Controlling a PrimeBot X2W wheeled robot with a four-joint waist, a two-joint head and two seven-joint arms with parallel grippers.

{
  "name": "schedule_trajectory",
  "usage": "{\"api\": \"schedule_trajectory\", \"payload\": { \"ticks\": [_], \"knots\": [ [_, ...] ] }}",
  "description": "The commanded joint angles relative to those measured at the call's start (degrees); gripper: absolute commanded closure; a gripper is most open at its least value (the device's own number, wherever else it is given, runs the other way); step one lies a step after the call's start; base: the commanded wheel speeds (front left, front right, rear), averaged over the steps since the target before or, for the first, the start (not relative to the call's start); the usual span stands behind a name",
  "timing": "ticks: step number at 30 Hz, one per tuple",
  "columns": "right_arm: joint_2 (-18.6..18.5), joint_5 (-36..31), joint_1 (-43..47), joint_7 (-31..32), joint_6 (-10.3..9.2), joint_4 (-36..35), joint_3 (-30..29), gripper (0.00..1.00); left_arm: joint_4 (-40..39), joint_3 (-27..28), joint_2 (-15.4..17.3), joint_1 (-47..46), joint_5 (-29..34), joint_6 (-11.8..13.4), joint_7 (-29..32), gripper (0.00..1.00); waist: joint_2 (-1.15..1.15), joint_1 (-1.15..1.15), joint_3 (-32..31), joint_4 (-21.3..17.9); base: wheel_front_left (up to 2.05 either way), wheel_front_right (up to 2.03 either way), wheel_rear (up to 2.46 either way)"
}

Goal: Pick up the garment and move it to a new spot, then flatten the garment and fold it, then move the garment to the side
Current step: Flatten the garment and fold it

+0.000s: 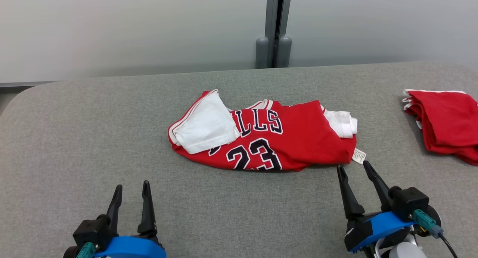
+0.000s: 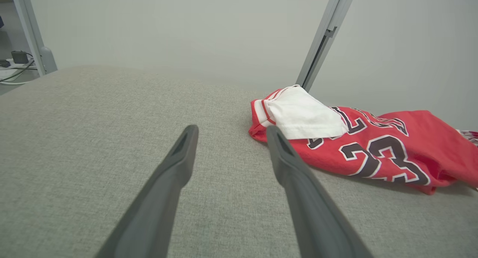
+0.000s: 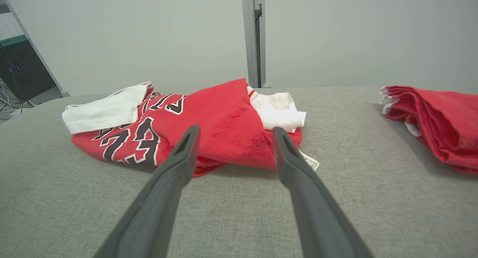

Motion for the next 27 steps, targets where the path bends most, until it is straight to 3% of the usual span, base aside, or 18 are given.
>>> {"api": "schedule_trajectory", "payload": {
  "ticks": [1,27],
  "knots": [
    [-0.1,0.1,0.8,-0.2,0.00,0.1,0.1,0.00,0.0,0.2,-0.1,0.6,0.3,-0.4,-0.3,0.00,0.00,0.00,0.0,0.0,0.00,0.00,0.00],
    [-0.1,-1.0,-1.3,-0.2,0.01,-0.1,-1.1,0.00,1.2,1.7,-1.6,-1.0,1.1,-2.4,-0.3,0.00,0.00,0.00,1.8,0.3,0.00,0.00,0.00]
  ]
}}
